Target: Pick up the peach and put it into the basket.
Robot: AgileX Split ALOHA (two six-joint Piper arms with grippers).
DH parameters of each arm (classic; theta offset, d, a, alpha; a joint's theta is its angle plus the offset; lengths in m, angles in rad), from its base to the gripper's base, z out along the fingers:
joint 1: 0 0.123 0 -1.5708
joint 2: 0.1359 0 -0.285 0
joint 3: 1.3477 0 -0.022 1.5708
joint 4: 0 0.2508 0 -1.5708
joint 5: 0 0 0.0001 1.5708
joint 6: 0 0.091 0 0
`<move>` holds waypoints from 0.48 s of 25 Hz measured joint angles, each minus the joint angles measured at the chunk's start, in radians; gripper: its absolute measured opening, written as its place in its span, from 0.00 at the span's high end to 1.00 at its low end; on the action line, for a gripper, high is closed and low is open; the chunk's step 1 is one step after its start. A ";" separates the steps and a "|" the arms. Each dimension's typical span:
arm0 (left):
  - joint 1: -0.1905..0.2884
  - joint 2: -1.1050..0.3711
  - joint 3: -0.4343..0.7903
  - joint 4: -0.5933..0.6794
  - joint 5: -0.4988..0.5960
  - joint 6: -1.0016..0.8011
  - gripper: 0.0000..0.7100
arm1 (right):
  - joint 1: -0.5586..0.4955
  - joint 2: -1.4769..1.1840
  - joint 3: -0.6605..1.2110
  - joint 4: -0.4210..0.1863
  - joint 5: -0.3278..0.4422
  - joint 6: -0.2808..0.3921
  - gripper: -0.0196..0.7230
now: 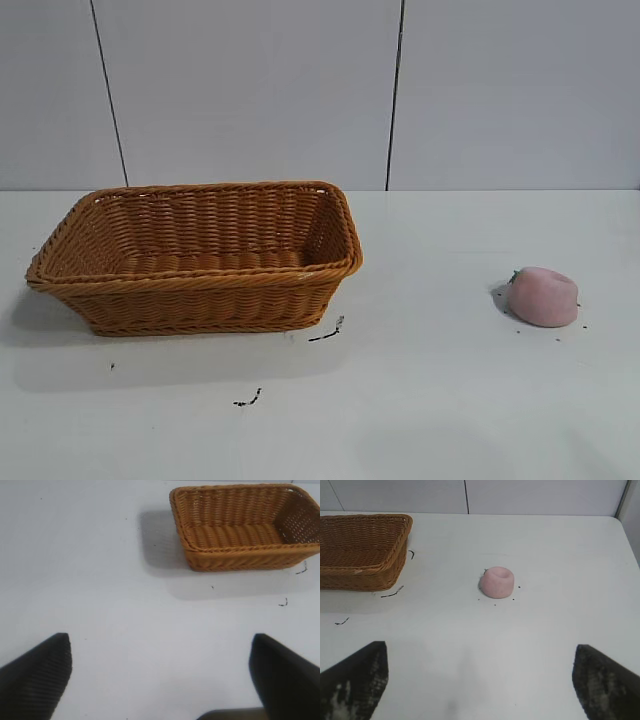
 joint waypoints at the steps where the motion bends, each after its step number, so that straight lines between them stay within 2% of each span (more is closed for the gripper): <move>1: 0.000 0.000 0.000 0.000 0.000 0.000 0.02 | 0.000 0.000 0.000 0.000 0.000 0.000 0.04; 12: 0.000 0.000 0.000 0.000 0.000 0.000 0.02 | 0.000 0.021 -0.006 -0.004 -0.001 0.000 0.04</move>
